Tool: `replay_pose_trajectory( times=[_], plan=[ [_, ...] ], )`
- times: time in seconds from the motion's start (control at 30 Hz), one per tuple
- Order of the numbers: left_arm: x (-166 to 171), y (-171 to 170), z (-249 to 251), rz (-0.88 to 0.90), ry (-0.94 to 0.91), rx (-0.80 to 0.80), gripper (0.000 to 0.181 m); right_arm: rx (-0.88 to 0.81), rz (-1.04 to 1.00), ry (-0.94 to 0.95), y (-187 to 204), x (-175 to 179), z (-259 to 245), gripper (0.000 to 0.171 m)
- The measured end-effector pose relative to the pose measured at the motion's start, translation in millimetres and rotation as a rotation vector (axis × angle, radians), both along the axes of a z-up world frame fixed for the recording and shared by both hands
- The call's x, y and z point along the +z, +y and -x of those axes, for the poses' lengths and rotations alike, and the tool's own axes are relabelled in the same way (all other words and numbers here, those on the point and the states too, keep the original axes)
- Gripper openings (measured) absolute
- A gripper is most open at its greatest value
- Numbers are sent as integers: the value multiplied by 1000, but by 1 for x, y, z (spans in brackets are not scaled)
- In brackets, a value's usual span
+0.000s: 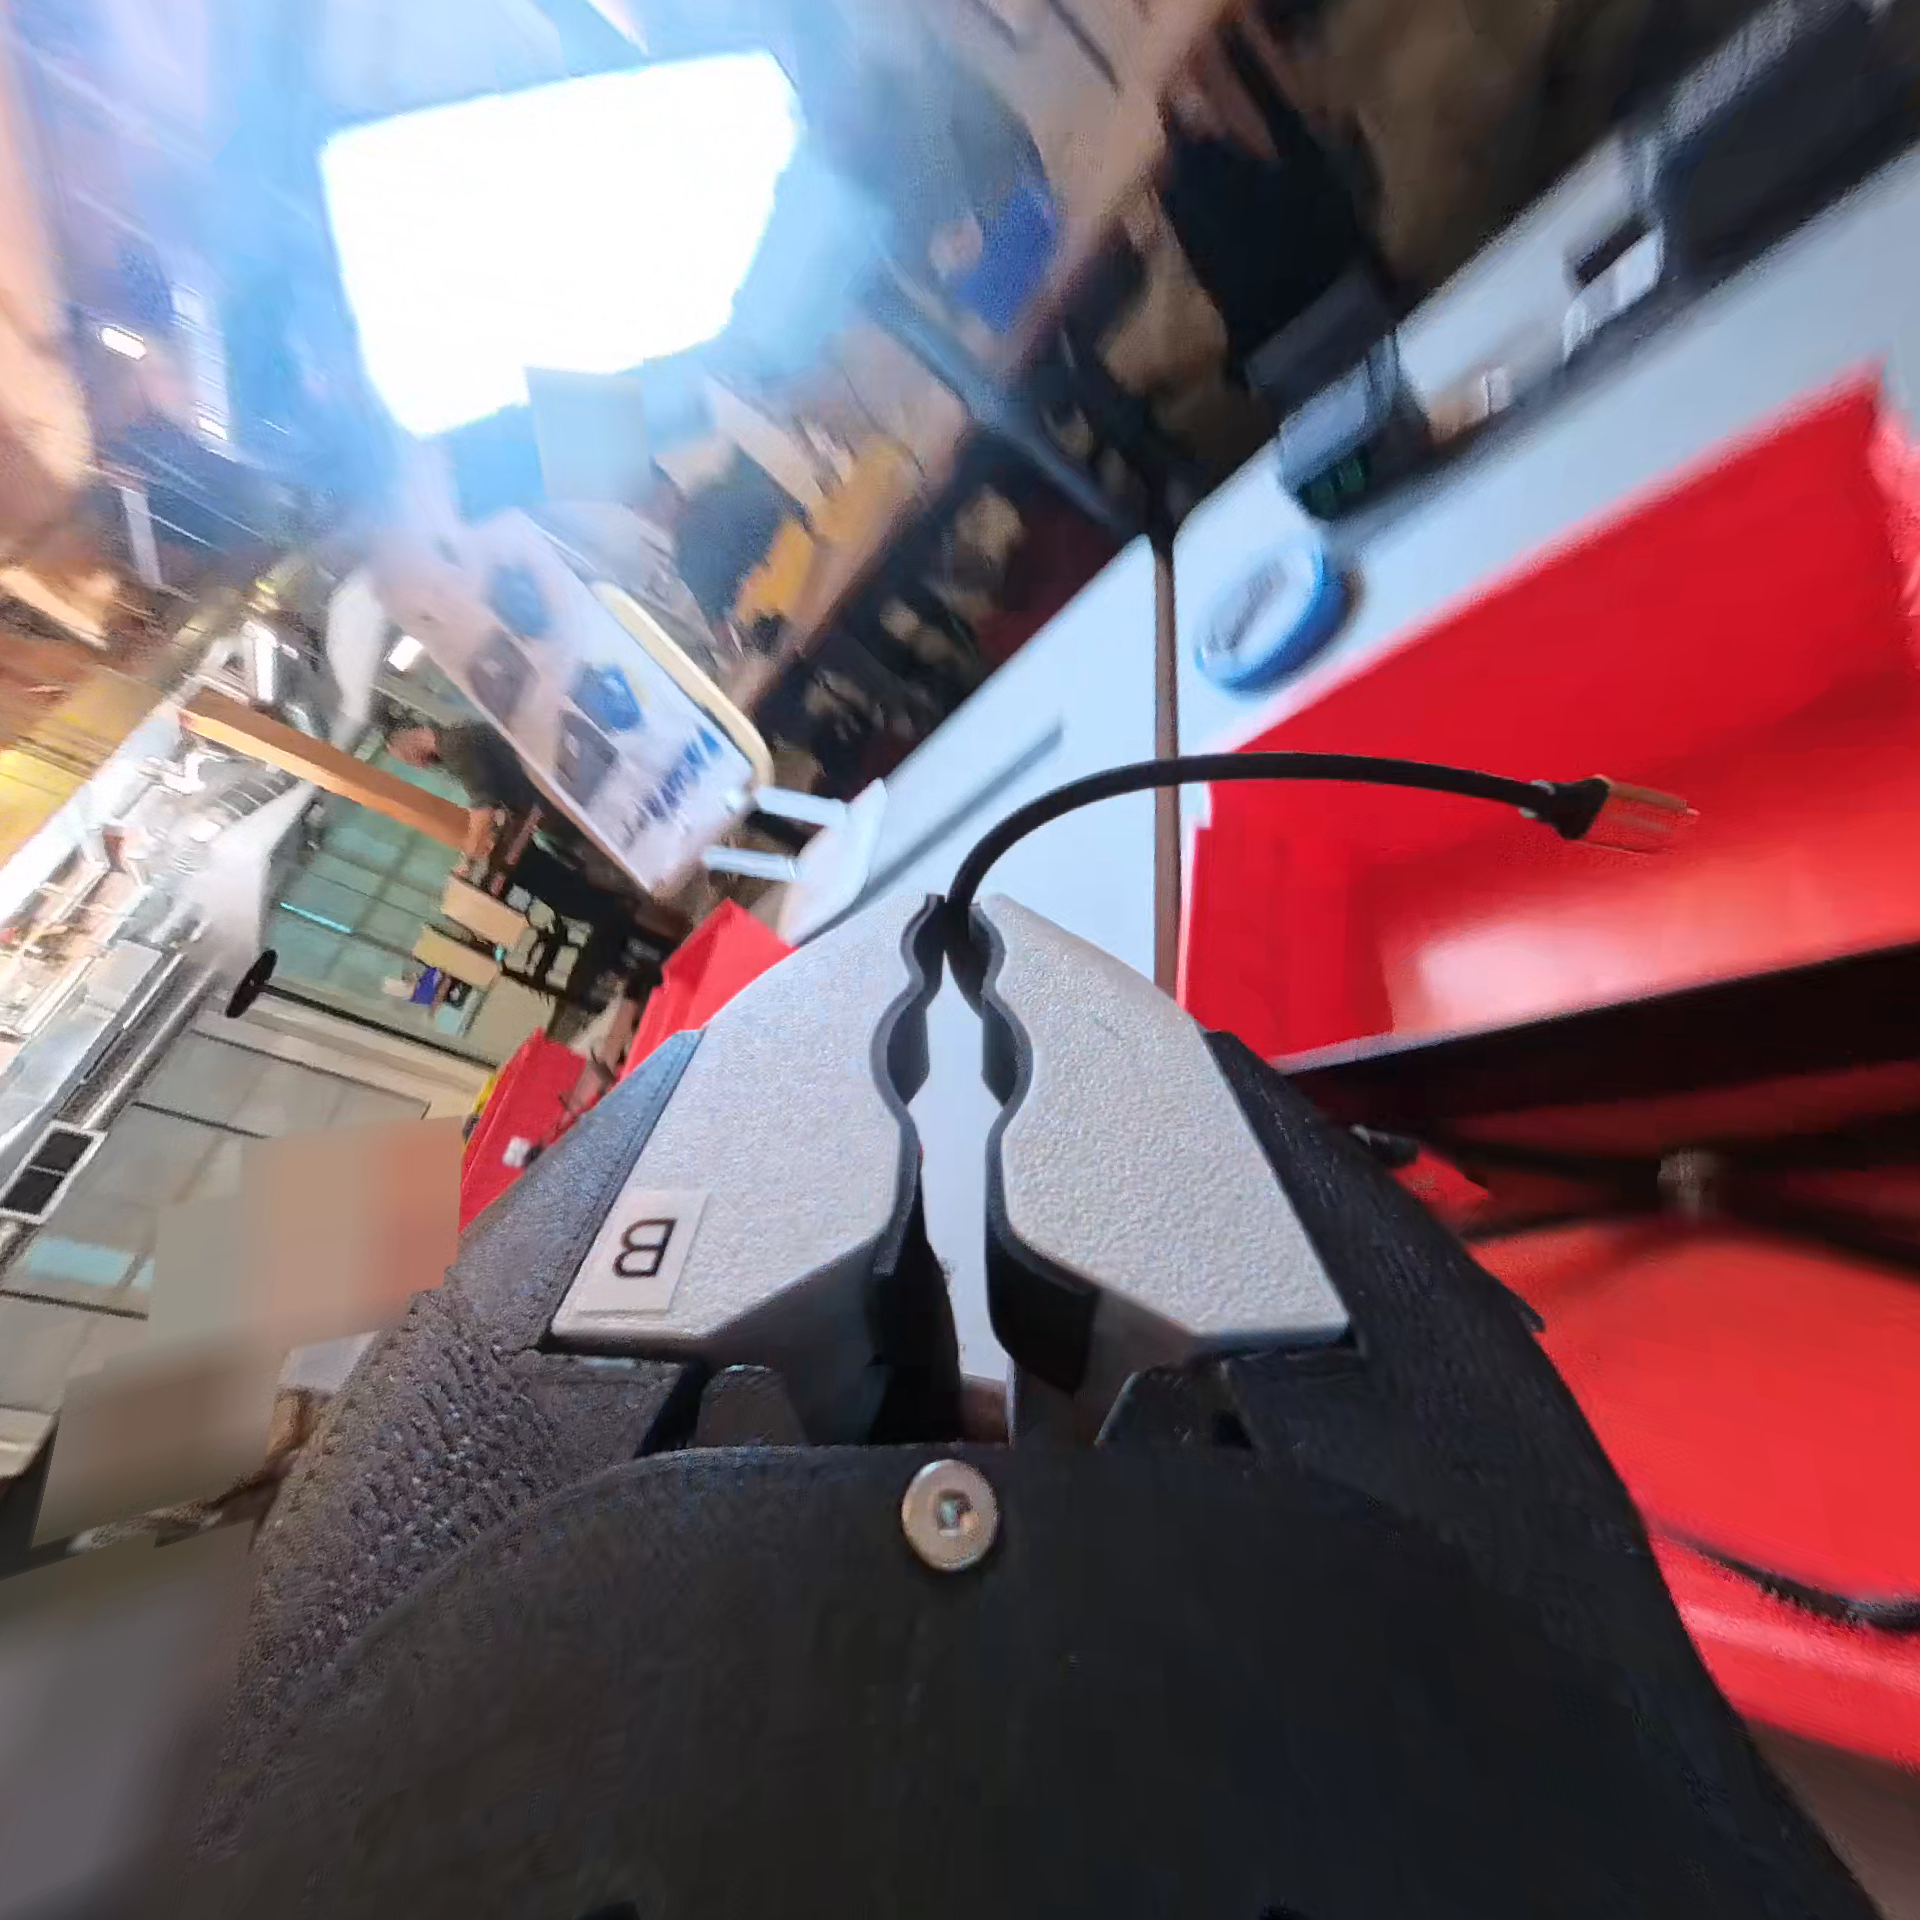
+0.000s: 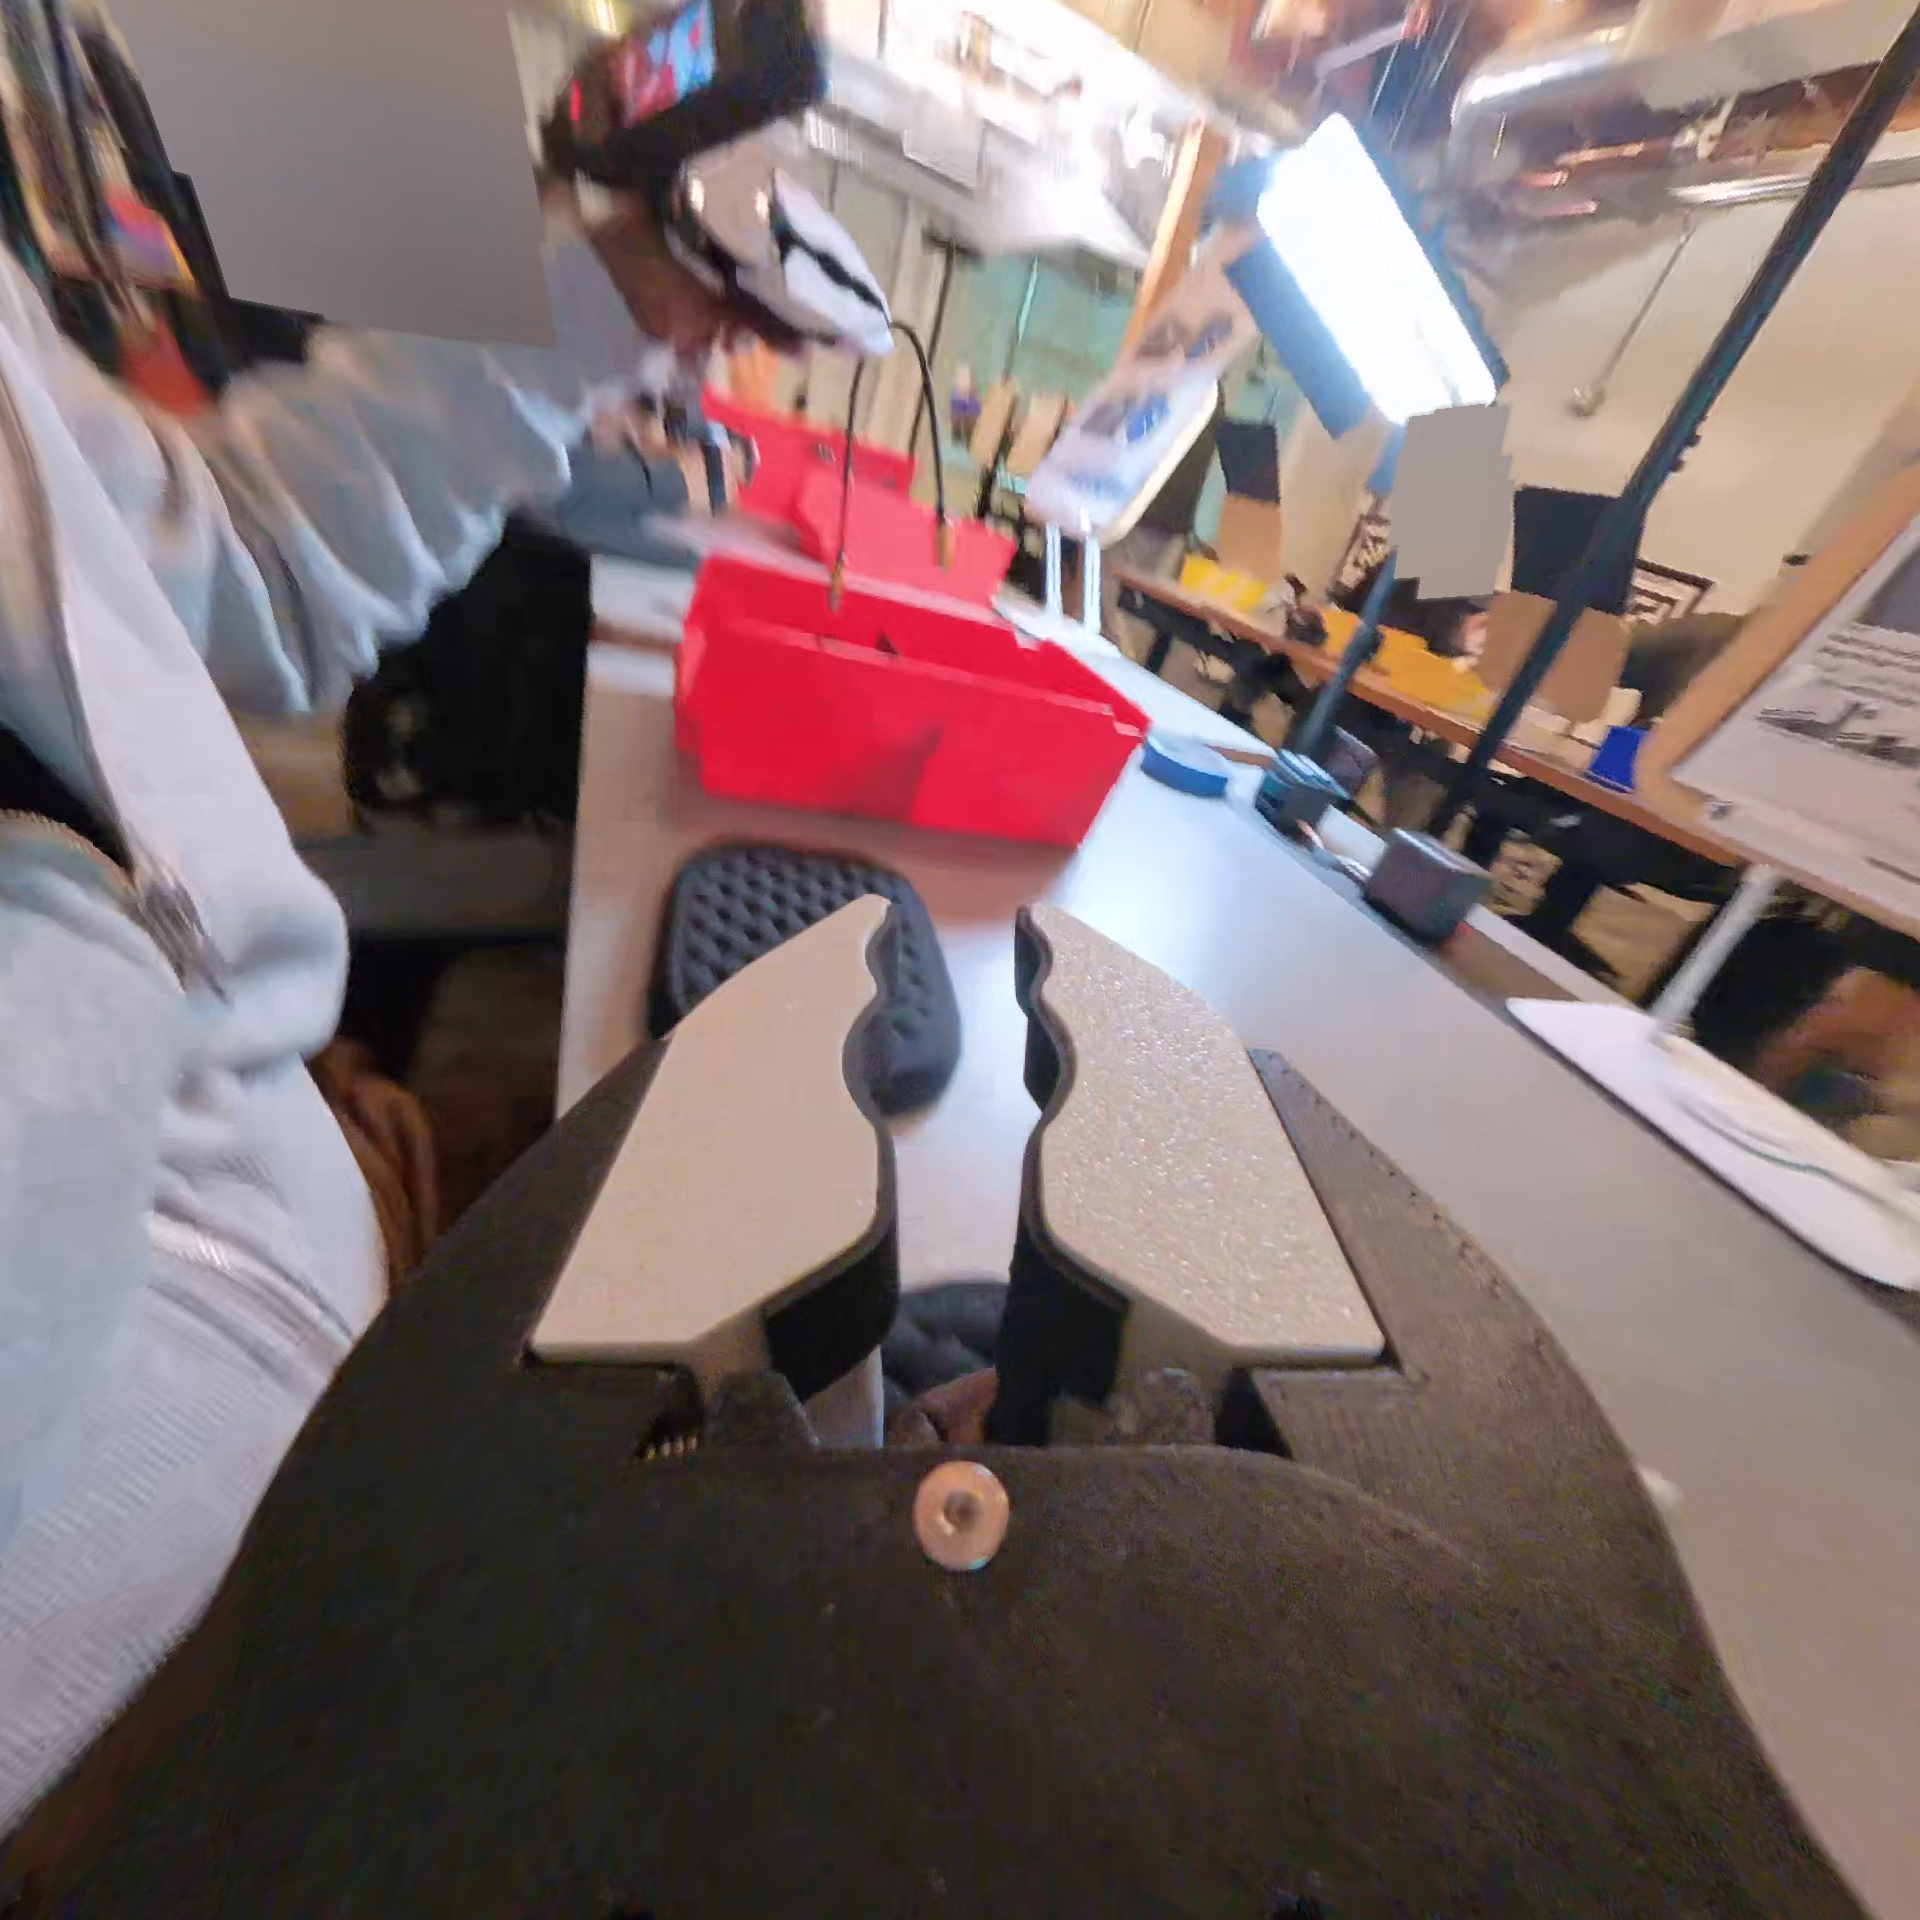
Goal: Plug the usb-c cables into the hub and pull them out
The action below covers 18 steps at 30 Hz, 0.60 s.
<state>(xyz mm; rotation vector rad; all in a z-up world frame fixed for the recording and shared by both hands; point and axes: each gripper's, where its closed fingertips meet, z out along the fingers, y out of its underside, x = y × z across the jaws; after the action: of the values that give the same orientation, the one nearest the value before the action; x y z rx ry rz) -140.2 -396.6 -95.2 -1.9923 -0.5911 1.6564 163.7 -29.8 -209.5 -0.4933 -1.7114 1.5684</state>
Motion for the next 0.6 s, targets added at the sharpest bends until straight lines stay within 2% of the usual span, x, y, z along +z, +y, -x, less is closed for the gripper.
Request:
replay_pose_trajectory(
  times=[0.13, 0.23, 0.3, 0.43, 0.6],
  plan=[
    [45, 51, -39, -274, 147, -215, 5, 54, 251, 17, -17, 21, 10, 25],
    [50, 98, -65, -401, 95, -368, 5, -42, 257, 113, -20, 42, 26, 36],
    [49, 130, -81, -497, 44, -464, 5, -116, 142, 274, -26, 66, 30, 44],
    [36, 192, -112, -655, -107, -655, 5, -236, -189, 681, -53, 103, 25, 45],
    [15, 243, -144, -710, -258, -851, 5, -421, -504, 881, -62, 96, 38, 49]
  ],
)
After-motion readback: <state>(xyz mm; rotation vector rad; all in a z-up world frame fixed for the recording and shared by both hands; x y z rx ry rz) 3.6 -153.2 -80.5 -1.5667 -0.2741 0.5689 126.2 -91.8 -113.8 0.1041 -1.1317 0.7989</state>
